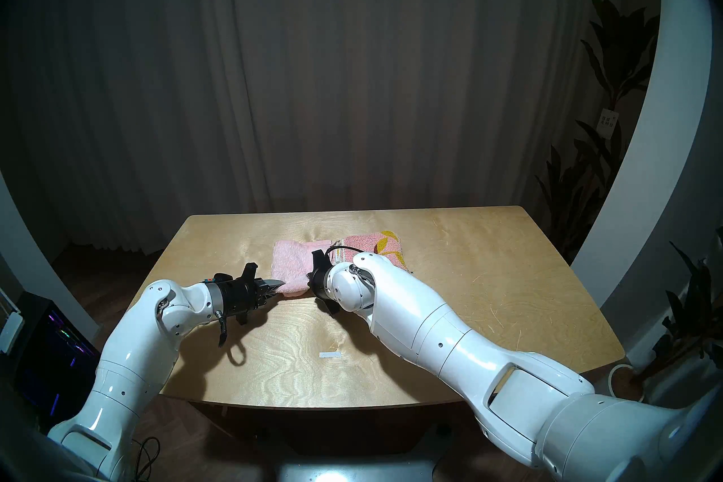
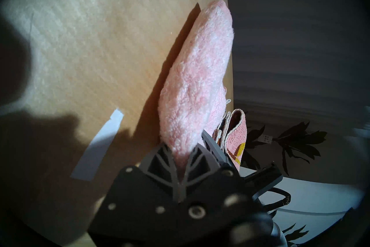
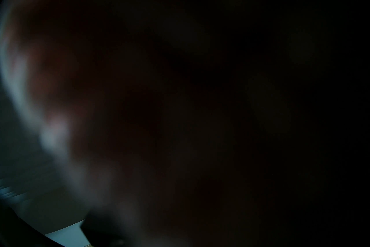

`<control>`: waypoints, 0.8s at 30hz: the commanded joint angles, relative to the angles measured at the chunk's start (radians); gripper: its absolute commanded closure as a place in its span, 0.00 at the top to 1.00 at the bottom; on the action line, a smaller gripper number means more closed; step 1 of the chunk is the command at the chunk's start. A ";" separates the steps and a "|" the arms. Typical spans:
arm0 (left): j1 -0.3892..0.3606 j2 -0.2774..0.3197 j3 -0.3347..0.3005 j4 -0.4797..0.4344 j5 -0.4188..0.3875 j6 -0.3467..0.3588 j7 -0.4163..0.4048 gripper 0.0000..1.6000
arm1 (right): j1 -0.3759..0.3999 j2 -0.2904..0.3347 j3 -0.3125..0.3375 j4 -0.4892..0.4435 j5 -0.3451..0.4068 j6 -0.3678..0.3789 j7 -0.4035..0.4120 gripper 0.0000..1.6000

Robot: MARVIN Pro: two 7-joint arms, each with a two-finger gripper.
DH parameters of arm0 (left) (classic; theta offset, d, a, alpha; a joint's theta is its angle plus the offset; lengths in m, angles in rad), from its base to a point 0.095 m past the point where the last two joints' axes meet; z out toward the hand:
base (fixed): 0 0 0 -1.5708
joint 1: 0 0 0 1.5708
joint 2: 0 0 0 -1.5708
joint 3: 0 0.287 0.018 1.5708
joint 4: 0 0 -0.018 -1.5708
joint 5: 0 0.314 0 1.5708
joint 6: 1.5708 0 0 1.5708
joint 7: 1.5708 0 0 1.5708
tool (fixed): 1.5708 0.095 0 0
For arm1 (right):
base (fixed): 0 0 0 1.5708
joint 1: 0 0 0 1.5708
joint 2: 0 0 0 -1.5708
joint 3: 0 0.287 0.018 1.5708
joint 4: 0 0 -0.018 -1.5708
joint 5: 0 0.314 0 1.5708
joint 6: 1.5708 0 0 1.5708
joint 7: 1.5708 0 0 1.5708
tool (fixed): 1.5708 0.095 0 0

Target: Fold each towel twice and stack them on table

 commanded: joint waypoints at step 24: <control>0.090 -0.002 -0.117 -0.286 -0.035 -0.084 -0.005 0.00 | -0.050 0.045 0.042 -0.215 0.010 -0.135 0.014 0.00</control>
